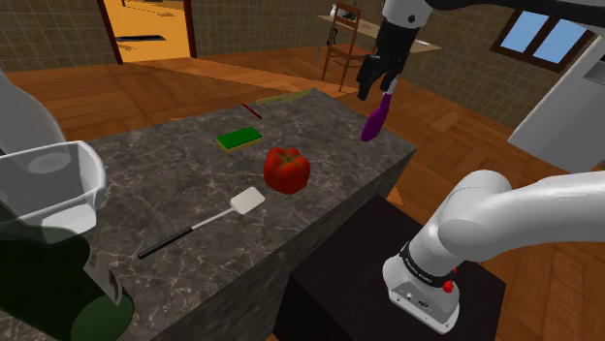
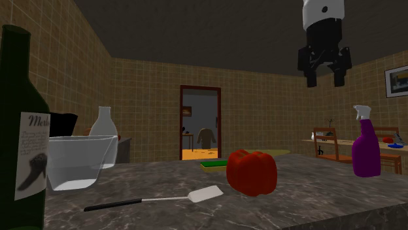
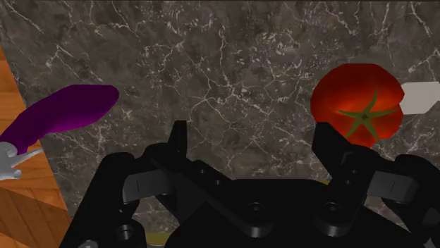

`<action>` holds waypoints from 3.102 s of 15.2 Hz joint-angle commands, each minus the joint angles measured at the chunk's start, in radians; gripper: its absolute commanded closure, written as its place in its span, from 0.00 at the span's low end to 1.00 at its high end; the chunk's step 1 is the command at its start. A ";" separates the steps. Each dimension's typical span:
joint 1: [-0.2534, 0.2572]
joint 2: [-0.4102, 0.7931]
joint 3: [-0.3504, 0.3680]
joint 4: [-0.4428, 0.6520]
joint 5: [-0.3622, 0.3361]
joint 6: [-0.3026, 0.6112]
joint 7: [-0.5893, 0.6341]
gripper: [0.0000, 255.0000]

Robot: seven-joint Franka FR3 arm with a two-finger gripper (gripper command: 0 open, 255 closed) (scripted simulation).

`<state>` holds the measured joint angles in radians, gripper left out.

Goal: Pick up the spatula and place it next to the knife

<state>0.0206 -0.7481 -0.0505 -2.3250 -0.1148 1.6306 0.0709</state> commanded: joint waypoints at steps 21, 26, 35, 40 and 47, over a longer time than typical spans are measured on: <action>-0.062 0.007 0.555 -0.209 0.445 0.205 1.055 0.00; -0.127 0.146 0.719 -0.145 0.509 0.313 1.318 0.00; -0.374 0.528 1.076 0.057 0.386 0.529 1.866 0.00; -0.432 0.937 1.198 0.213 -0.046 0.599 2.372 0.00; -0.322 1.030 1.094 0.207 -0.148 0.663 2.459 0.00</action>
<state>-0.3141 0.2678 1.0539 -2.1133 -0.2448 2.2804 2.5160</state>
